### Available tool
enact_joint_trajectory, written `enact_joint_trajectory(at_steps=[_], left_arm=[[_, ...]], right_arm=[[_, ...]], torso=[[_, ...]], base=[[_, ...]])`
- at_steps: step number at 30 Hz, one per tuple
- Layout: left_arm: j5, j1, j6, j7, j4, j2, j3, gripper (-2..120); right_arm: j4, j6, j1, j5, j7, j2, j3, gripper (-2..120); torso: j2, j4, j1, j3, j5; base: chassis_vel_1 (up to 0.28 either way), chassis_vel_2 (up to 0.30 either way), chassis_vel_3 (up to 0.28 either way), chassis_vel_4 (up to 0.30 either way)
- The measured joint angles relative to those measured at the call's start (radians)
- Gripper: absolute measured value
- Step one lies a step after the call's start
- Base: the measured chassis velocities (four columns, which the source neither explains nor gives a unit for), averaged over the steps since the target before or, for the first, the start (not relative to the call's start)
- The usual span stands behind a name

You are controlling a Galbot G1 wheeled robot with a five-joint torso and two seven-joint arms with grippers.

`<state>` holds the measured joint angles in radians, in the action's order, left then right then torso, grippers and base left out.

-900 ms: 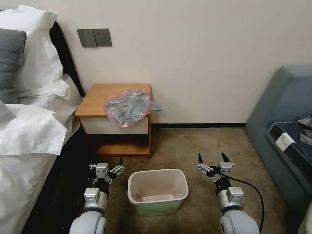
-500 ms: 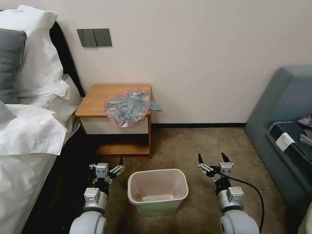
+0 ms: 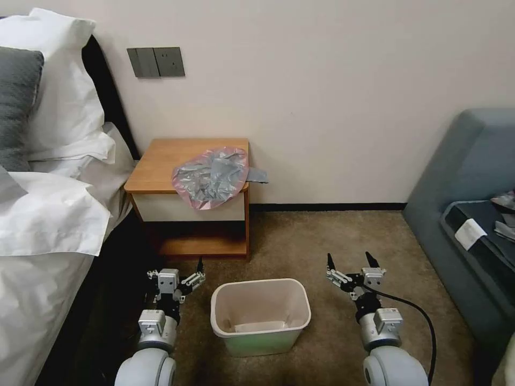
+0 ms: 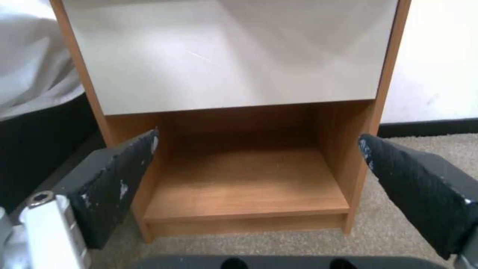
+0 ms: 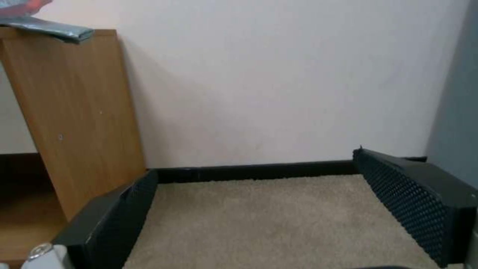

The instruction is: Pick up the garbage bag from the table and place it over the trash can.

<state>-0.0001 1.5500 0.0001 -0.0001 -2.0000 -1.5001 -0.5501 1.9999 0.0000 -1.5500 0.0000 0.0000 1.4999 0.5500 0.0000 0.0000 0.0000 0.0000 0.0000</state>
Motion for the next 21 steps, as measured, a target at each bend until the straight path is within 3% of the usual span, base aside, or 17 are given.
enact_joint_trajectory(at_steps=[10, 14, 16, 18, 21], left_arm=[[-0.01, -0.005, -0.004, -0.001, -0.002, 0.005, -0.006, 100], [-0.11, -0.057, -0.049, -0.026, -0.029, 0.057, -0.07, 99], [-0.207, -0.108, -0.094, -0.05, -0.054, 0.108, -0.128, 99], [-0.227, -0.12, -0.105, -0.056, -0.06, 0.12, -0.145, 99], [-0.236, -0.122, -0.107, -0.06, -0.059, 0.124, -0.15, 99]], right_arm=[[0.002, 0.0, -0.001, 0.0, 0.0, 0.0, 0.0, 100], [0.055, 0.012, -0.016, 0.021, 0.002, -0.008, -0.01, 100], [0.15, 0.039, -0.042, 0.059, 0.009, -0.022, -0.029, 100], [0.199, 0.053, -0.056, 0.08, 0.013, -0.029, -0.039, 100], [0.22, 0.049, -0.057, 0.099, 0.017, -0.046, -0.056, 100]], torso=[[0.0, 0.0001, 0.0, 0.0, -0.0002], [0.0, -0.0001, 0.0, 0.0, 0.0003], [0.0, 0.0, 0.0, 0.0, -0.0006], [0.0, -0.0004, 0.0, 0.0, 0.0005], [0.0, 0.0005, 0.0, 0.0, -0.0011]], base=[[0.0, 0.0, 0.0, 0.0], [0.0, 0.0, 0.0, 0.0], [0.0, 0.0, 0.0, 0.0], [0.0, 0.0, 0.0, 0.0], [0.0, 0.0, 0.0, 0.0]])
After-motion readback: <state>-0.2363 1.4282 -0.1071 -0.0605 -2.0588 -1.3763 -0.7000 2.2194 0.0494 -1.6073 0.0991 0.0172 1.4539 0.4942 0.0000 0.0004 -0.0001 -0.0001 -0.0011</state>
